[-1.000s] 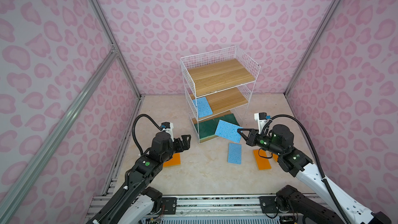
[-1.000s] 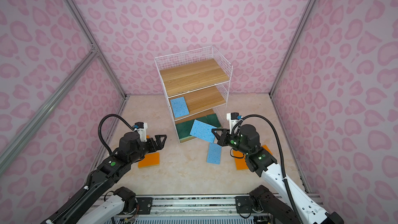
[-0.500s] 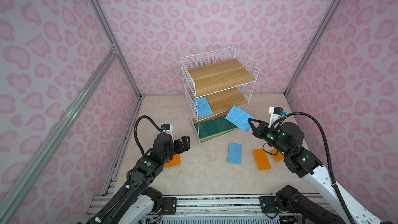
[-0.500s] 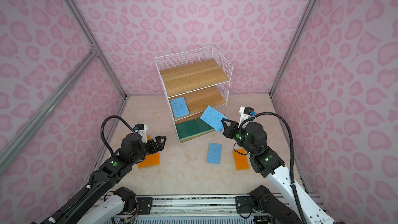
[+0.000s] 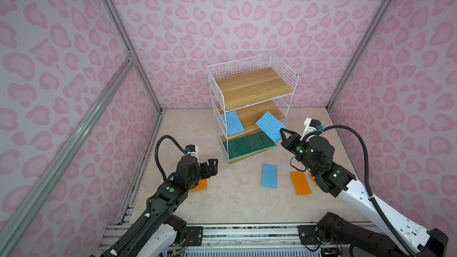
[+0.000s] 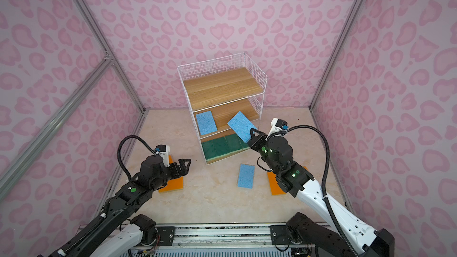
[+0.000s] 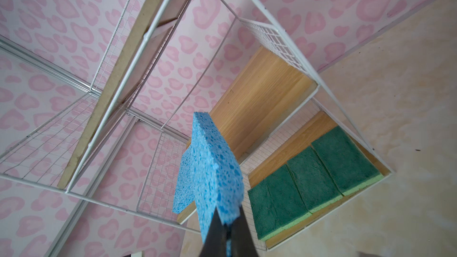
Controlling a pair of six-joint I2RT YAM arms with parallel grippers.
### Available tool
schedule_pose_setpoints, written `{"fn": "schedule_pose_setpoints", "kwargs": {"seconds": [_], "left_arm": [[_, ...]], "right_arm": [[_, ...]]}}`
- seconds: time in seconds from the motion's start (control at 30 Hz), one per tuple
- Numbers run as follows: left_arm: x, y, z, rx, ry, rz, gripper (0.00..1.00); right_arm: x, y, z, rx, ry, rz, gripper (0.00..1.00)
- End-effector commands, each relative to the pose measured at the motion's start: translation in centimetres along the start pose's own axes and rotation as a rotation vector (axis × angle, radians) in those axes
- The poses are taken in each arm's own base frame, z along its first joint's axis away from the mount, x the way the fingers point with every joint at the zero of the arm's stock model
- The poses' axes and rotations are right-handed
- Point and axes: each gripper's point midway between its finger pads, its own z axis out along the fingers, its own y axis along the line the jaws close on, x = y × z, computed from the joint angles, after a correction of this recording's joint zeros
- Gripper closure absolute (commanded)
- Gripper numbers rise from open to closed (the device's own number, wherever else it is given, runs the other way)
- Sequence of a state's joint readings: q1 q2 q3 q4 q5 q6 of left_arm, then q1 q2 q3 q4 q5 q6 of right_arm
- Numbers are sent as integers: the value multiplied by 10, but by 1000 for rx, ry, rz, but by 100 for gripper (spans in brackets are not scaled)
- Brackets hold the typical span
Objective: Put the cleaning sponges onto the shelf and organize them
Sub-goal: 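Carry the blue sponge with the right gripper up to the middle shelf, then insert the blue sponge onto the middle shelf beside the other blue sponge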
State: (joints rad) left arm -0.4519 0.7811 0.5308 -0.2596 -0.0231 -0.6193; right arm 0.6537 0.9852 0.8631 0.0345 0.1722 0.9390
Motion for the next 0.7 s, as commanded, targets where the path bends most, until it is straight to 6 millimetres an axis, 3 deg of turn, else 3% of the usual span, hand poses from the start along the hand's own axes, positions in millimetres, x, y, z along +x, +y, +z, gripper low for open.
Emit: {"fn": "schedule_pose_setpoints", "kwargs": {"seconds": [0.0,0.3,0.67], "left_arm": [[-2,-2,3,8,-7,10,3],[6,5,7,11,-18,-21,3],[12,12,11,3,-28,-19,3]], "right_arm": [[-18,12,9,1,-112,58,100],[-10,21,44,73,-150,62,100],[13,31,89,97,-112,45,100]]}}
